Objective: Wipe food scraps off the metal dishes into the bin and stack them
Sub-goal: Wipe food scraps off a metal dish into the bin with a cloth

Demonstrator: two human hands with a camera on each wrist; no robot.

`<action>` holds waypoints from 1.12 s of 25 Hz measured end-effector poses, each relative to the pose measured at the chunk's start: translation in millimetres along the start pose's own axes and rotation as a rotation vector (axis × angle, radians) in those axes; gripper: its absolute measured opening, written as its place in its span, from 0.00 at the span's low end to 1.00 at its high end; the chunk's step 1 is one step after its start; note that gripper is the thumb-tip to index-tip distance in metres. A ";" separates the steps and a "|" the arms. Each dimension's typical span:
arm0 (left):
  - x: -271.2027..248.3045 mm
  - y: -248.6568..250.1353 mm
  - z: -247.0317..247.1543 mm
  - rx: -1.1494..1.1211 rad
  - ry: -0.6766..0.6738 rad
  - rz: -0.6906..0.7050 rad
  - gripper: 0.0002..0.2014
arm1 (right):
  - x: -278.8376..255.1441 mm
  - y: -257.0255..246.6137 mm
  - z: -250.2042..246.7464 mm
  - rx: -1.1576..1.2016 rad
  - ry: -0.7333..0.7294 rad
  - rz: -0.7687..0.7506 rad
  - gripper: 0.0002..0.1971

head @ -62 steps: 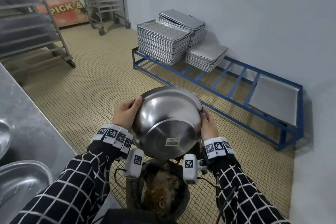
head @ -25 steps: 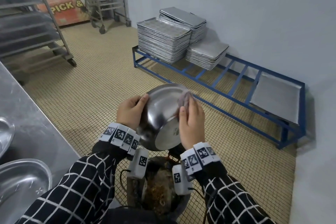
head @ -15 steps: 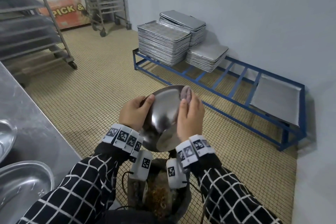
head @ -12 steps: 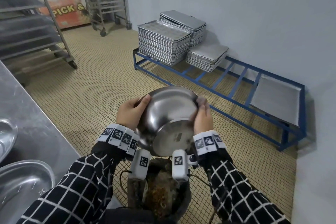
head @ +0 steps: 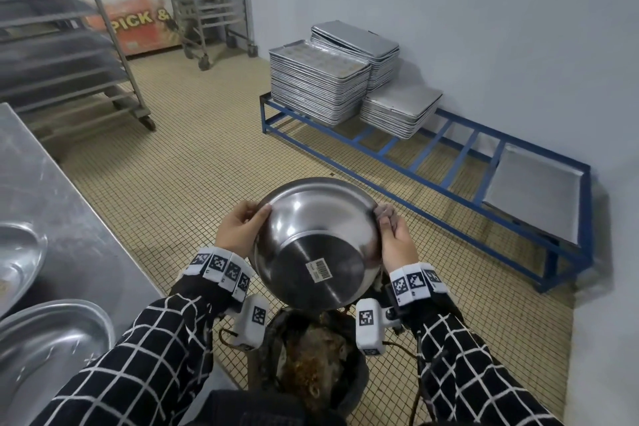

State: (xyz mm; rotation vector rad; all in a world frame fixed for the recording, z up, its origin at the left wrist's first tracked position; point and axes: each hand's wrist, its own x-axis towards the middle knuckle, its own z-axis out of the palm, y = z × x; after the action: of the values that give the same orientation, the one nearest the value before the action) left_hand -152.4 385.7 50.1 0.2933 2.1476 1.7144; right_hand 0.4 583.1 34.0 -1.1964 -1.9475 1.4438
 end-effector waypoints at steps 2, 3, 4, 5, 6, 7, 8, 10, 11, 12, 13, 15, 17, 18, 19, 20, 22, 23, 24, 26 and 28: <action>-0.6 -5.5 0.7 0.062 -0.065 0.015 0.13 | -0.5 -13.2 2.4 -0.120 -0.046 -0.112 0.13; -0.9 -6.1 2.7 0.073 -0.090 0.041 0.15 | -0.2 -19.4 3.6 -0.184 -0.086 -0.185 0.13; -1.4 -5.3 5.0 0.090 -0.103 0.087 0.16 | -1.1 -26.7 5.7 -0.265 -0.131 -0.264 0.12; -1.5 -3.6 7.6 0.118 -0.112 0.140 0.15 | -0.4 -32.1 9.3 -0.363 -0.162 -0.349 0.11; -2.2 -1.2 10.9 0.146 -0.126 0.186 0.15 | -0.1 -36.1 13.2 -0.469 -0.182 -0.430 0.10; -3.0 1.9 14.4 0.171 -0.147 0.217 0.14 | 0.7 -38.7 18.0 -0.569 -0.191 -0.501 0.10; -4.4 5.3 18.1 0.199 -0.174 0.229 0.12 | 0.1 -42.2 21.9 -0.645 -0.195 -0.557 0.10; -5.2 10.0 24.3 0.291 -0.209 0.228 0.08 | 0.4 -45.2 27.1 -0.706 -0.204 -0.609 0.10; -4.5 12.1 25.5 0.343 -0.209 0.229 0.08 | 1.1 -45.5 29.1 -0.715 -0.209 -0.616 0.10; -2.9 13.4 25.6 0.380 -0.204 0.236 0.08 | 1.2 -45.9 29.7 -0.711 -0.209 -0.616 0.11; -1.1 14.6 25.4 0.403 -0.194 0.247 0.10 | 0.2 -46.4 29.5 -0.680 -0.197 -0.621 0.11; 1.2 17.0 25.1 0.439 -0.154 0.269 0.11 | -3.7 -45.3 29.3 -0.528 -0.121 -0.631 0.11; 2.1 20.4 27.0 0.479 -0.102 0.292 0.13 | -12.6 -44.7 28.6 -0.376 0.031 -0.589 0.13; 2.3 22.7 28.7 0.487 -0.078 0.301 0.14 | -18.3 -43.1 28.7 -0.342 0.106 -0.563 0.14; 2.7 24.8 30.4 0.485 -0.056 0.304 0.16 | -25.7 -40.5 29.3 -0.336 0.151 -0.549 0.15; 4.1 26.4 31.6 0.471 -0.036 0.302 0.17 | -35.1 -37.9 30.7 -0.360 0.159 -0.556 0.17; 4.5 30.4 33.2 0.432 -0.001 0.300 0.18 | -52.5 -31.0 37.1 -0.503 0.101 -0.620 0.24; 3.9 32.0 34.0 0.421 0.016 0.314 0.19 | -57.3 -27.1 41.6 -0.587 0.073 -0.667 0.27; 2.7 33.0 34.9 0.414 0.025 0.333 0.20 | -58.9 -24.1 45.2 -0.644 0.069 -0.702 0.28; -1.9 34.9 37.0 0.401 0.000 0.354 0.21 | -49.2 -20.4 46.0 -0.634 0.100 -0.692 0.28; -5.2 33.0 36.3 0.390 -0.036 0.326 0.21 | -35.7 -21.6 35.1 -0.427 0.116 -0.503 0.25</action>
State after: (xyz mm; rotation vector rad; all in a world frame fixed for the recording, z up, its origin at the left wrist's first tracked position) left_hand -135.0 423.8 76.1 0.8124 2.5048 1.4103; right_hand -15.4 532.4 46.3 -0.8289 -2.3221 0.7146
